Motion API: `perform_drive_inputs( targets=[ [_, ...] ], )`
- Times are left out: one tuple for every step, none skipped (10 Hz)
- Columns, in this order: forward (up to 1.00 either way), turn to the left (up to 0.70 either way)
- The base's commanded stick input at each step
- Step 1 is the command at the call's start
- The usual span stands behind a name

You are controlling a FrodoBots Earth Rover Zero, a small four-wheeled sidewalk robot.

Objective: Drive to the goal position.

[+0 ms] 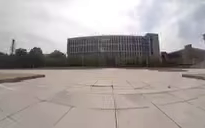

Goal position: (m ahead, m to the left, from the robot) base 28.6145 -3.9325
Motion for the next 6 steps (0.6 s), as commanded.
perform_drive_inputs(
  targets=[
    [0.7,0.0],
    [0.7,0.0],
    [0.7,0.0],
    [0.7,0.0],
    [0.7,0.0],
    [0.7,0.0]
  ],
)
